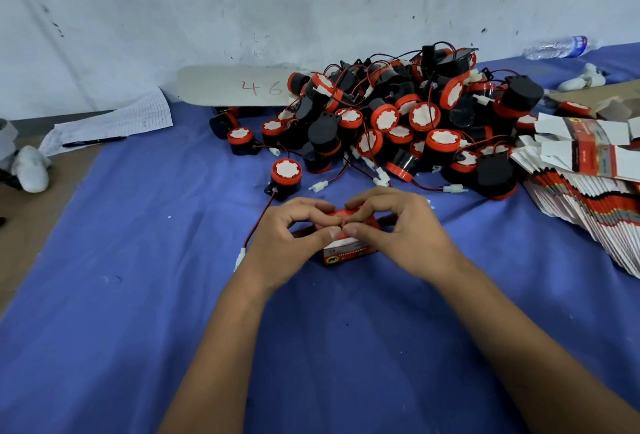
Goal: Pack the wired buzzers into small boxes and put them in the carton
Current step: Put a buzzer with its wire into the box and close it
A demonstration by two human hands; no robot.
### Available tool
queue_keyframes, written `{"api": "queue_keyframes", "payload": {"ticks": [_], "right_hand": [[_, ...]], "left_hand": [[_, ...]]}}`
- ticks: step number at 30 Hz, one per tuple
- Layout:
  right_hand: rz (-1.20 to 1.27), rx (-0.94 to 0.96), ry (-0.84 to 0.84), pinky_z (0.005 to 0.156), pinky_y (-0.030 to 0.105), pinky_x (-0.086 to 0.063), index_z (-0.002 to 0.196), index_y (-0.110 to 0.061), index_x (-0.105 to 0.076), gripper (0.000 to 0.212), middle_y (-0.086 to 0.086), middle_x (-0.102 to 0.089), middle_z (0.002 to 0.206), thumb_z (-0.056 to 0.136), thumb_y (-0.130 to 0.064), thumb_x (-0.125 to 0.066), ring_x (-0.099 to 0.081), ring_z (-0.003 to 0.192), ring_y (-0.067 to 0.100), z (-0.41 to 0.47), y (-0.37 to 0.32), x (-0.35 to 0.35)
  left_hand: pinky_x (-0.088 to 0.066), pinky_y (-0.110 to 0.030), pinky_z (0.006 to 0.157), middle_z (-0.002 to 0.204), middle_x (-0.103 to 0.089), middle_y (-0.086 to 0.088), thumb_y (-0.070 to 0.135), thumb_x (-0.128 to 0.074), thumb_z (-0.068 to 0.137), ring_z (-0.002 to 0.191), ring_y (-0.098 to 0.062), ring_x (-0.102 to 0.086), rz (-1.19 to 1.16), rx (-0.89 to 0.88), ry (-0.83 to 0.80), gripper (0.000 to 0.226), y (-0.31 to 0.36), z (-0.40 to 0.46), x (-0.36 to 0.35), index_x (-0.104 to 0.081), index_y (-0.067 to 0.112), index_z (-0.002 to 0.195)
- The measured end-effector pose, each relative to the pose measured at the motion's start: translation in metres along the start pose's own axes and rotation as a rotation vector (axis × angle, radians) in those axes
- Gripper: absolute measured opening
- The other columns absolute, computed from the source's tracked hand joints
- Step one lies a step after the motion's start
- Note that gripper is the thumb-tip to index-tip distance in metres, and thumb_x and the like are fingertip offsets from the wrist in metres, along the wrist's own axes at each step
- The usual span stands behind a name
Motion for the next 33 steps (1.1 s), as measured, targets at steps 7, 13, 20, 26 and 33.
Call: {"api": "queue_keyframes", "payload": {"ticks": [7, 13, 20, 26, 33], "right_hand": [[0.110, -0.047, -0.078, 0.089, 0.042, -0.058, 0.092, -0.023, -0.078, 0.011, -0.009, -0.064, 0.111, 0.085, -0.015, -0.082, -0.065, 0.105, 0.010, -0.001, 0.000, -0.004], [0.006, 0.131, -0.084, 0.091, 0.038, -0.054, 0.095, -0.022, -0.076, 0.017, -0.006, -0.066, 0.109, 0.082, -0.018, -0.086, -0.065, 0.107, 0.013, -0.005, -0.013, -0.007], [-0.263, 0.394, -0.126, 0.097, 0.033, -0.050, 0.116, -0.022, -0.079, 0.041, -0.006, -0.068, 0.125, 0.090, 0.007, -0.067, -0.057, 0.119, 0.015, -0.010, -0.032, -0.020], [-0.403, 0.391, -0.063, 0.085, 0.040, -0.052, 0.108, -0.026, -0.080, 0.020, -0.010, -0.070, 0.116, 0.091, -0.017, -0.074, -0.059, 0.105, 0.017, -0.010, -0.040, -0.021], [-0.327, 0.326, -0.065, 0.078, 0.040, -0.051, 0.096, -0.022, -0.081, 0.008, -0.013, -0.069, 0.104, 0.089, -0.020, -0.079, -0.055, 0.095, 0.015, -0.007, -0.039, -0.024]], "left_hand": [[-0.051, -0.020, 0.096, 0.120, -0.070, 0.009, 0.006, -0.079, 0.088, 0.118, -0.004, -0.064, -0.008, 0.017, -0.058, 0.015, -0.002, 0.000, -0.004, -0.082, 0.020, 0.092], [-0.054, -0.035, 0.105, 0.124, -0.072, 0.005, 0.022, -0.082, 0.078, 0.125, -0.014, -0.065, -0.096, -0.014, -0.120, 0.021, -0.009, -0.002, 0.003, -0.081, 0.025, 0.098], [-0.054, -0.031, 0.103, 0.116, -0.067, 0.016, 0.011, -0.096, 0.068, 0.116, -0.008, -0.066, 0.107, 0.004, -0.104, 0.069, -0.012, -0.002, -0.001, -0.055, 0.025, 0.121], [-0.055, -0.030, 0.100, 0.118, -0.066, 0.008, 0.006, -0.094, 0.070, 0.111, -0.007, -0.066, 0.181, -0.045, -0.086, 0.063, -0.003, -0.002, -0.004, -0.057, 0.016, 0.121], [-0.055, -0.030, 0.100, 0.118, -0.067, 0.007, 0.006, -0.093, 0.071, 0.112, -0.010, -0.066, 0.188, -0.040, -0.112, 0.062, 0.000, -0.001, -0.005, -0.058, 0.016, 0.121]]}}
Point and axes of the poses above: each hand's wrist, its own z-axis towards the middle knuckle, its own x-axis out of the back of the hand, y = z × x, the point moved 6 cm from there along z, towards the middle knuckle
